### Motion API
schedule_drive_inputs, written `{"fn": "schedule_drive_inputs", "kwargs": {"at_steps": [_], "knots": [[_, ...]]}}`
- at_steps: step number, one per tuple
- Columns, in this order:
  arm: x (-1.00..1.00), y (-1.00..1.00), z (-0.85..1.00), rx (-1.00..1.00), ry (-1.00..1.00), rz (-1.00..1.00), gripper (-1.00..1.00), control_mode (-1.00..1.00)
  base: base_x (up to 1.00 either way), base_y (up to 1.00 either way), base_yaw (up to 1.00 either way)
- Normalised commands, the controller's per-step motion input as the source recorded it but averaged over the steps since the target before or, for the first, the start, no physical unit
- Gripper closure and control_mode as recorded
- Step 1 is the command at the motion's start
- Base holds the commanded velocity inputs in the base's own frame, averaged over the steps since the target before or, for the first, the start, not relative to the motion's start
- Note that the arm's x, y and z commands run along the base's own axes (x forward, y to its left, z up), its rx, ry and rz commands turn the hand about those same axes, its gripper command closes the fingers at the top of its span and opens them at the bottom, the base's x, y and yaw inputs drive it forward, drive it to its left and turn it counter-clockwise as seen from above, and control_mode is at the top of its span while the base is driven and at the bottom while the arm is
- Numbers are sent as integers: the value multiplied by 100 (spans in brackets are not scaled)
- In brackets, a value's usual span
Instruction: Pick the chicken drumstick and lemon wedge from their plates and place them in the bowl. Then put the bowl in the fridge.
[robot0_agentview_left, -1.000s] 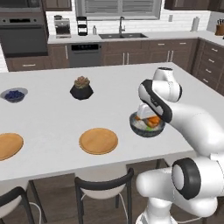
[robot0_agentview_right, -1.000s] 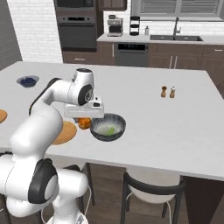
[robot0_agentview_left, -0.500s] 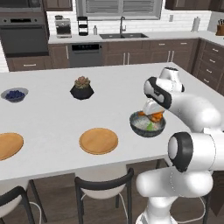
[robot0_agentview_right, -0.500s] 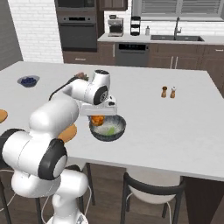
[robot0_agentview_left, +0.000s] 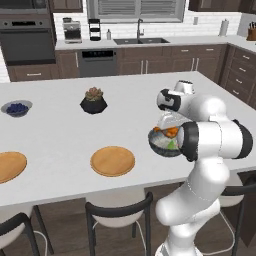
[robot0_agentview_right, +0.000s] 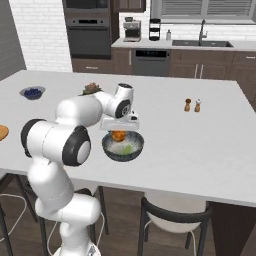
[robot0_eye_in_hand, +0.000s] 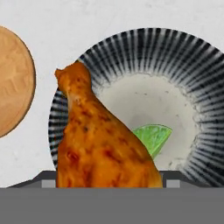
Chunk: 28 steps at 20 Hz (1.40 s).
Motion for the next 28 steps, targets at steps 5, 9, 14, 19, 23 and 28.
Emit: {"fn": "schedule_drive_inputs", "kwargs": {"at_steps": [5,9,14,19,23,28], "knots": [[12,2,-57,0,1,0,100,-100,0,0,0],[37,3,-37,0,0,0,-100,-100,0,0,0],[24,0,-20,0,2,0,-100,-100,0,0,0],[10,4,-10,0,0,0,-100,-100,0,0,0],[-12,0,1,0,-3,0,-100,-100,0,0,0],[-46,0,29,0,-18,-1,-100,-100,0,0,0]]}}
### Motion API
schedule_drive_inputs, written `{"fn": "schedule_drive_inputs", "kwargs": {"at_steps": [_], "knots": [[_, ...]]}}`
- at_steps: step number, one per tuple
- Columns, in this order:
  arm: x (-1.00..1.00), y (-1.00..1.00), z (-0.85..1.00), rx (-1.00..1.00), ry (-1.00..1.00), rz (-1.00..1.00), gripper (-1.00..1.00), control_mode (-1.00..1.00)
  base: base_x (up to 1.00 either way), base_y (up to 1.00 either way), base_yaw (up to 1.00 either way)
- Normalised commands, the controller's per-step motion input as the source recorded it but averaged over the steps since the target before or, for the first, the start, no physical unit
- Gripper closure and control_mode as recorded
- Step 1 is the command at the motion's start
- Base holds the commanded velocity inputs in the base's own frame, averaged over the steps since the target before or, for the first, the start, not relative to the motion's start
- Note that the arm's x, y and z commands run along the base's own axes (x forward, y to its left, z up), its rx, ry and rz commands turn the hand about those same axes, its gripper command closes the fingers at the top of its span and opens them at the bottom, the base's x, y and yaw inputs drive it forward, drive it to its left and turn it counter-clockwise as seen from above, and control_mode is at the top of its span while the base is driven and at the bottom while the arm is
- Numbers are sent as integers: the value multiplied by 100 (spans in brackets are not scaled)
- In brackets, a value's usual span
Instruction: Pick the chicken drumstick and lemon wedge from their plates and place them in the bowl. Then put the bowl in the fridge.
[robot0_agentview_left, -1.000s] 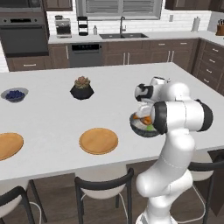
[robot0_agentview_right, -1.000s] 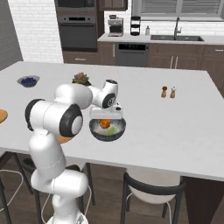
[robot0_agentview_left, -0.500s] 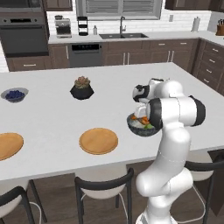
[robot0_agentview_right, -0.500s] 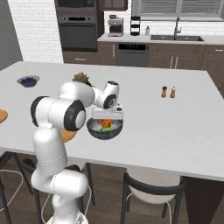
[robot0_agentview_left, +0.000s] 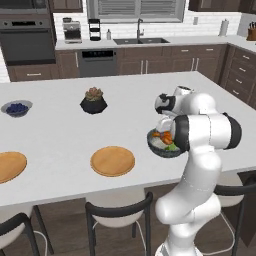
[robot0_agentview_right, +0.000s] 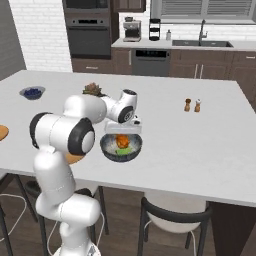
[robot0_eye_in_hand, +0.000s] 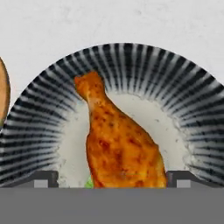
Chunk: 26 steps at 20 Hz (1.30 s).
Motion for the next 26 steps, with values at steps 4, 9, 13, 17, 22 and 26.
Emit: {"fn": "schedule_drive_inputs", "kwargs": {"at_steps": [4,9,13,17,22,26], "knots": [[-76,0,53,1,-8,-4,-100,-100,0,0,0],[-40,-3,42,1,-1,-43,-100,-100,0,0,0],[-33,-25,16,1,0,-61,-100,-100,0,0,0],[-42,-46,0,10,3,-52,-100,-100,0,0,0],[-3,-41,0,15,5,-41,-100,-100,0,0,0],[20,-30,-5,17,0,-19,-100,-100,0,0,0]]}}
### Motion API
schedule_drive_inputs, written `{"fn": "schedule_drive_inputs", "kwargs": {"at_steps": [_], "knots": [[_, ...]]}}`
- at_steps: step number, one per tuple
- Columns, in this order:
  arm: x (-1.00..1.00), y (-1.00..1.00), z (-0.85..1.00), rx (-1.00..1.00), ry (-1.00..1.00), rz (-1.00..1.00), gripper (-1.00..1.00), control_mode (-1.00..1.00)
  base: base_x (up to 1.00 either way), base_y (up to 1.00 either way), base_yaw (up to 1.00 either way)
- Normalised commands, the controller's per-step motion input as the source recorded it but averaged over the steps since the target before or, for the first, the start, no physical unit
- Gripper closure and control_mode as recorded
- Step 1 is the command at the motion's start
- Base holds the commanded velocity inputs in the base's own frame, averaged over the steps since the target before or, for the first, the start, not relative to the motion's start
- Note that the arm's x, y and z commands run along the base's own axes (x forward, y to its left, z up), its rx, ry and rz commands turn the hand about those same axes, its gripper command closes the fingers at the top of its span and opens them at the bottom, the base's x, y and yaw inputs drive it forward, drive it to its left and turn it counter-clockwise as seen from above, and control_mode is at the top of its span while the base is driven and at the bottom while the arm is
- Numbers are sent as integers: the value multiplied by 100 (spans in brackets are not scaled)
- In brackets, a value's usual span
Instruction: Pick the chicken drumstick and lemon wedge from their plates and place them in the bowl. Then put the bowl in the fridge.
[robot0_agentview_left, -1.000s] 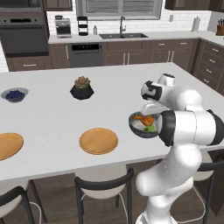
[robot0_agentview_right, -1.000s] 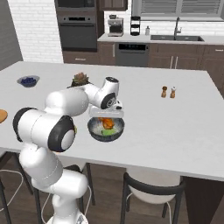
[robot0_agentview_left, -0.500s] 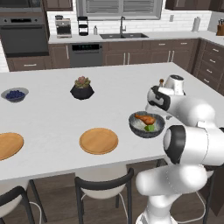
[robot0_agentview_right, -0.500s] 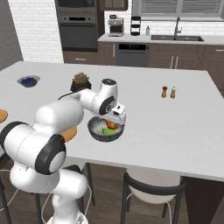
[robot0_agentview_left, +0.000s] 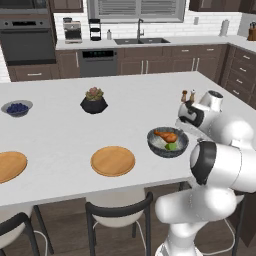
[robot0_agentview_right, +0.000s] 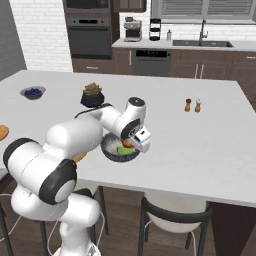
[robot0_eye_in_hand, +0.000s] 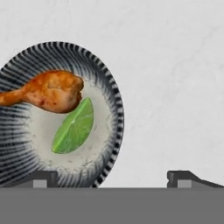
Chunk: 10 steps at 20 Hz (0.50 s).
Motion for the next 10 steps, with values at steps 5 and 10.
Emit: {"fn": "schedule_drive_inputs", "kwargs": {"at_steps": [5,10], "knots": [[7,-3,-47,15,14,0,-100,-100,0,0,0],[16,0,-38,6,11,0,-100,-100,0,0,0]]}}
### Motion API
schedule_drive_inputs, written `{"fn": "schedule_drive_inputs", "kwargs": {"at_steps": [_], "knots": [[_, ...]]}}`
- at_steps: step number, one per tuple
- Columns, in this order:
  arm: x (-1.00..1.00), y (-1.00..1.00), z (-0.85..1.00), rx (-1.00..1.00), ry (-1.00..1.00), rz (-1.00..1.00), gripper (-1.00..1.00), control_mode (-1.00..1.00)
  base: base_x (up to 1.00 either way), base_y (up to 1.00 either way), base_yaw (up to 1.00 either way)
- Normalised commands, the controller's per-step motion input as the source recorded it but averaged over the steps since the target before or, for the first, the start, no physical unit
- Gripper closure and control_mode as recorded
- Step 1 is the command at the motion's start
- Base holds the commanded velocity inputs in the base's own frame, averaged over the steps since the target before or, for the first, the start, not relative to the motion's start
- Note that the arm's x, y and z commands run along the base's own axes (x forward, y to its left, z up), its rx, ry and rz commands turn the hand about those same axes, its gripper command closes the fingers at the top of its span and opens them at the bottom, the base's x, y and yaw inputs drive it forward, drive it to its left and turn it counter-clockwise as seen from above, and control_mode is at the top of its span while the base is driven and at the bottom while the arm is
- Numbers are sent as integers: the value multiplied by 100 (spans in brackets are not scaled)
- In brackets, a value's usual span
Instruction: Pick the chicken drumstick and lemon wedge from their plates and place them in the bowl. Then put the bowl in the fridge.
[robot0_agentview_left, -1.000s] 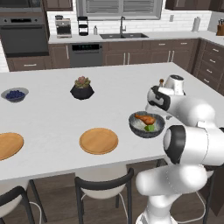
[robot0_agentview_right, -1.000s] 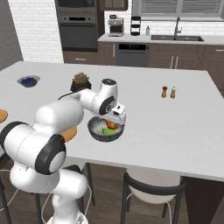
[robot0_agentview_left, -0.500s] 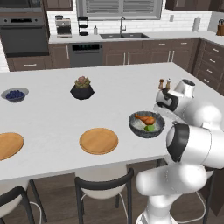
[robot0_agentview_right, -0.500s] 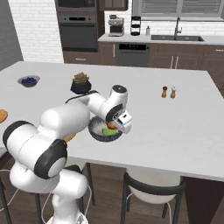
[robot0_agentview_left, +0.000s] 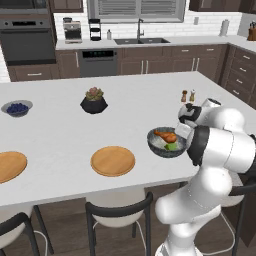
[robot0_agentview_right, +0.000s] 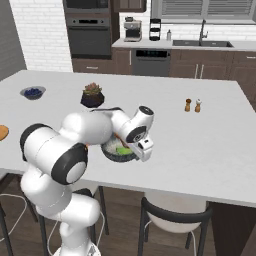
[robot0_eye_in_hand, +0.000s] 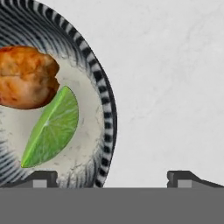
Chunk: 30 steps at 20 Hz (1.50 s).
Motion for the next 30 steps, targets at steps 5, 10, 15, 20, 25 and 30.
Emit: {"fn": "schedule_drive_inputs", "kwargs": {"at_steps": [5,10,15,20,25,30], "knots": [[41,0,-22,1,0,0,-100,-100,0,0,0],[15,0,-36,8,0,0,-100,-100,0,0,0],[8,6,-44,6,0,0,-100,-100,0,0,0],[24,48,-38,0,0,-2,100,-100,0,0,0],[21,54,-21,0,1,-4,100,-100,0,0,0],[0,38,-1,0,0,-12,100,-100,0,0,0]]}}
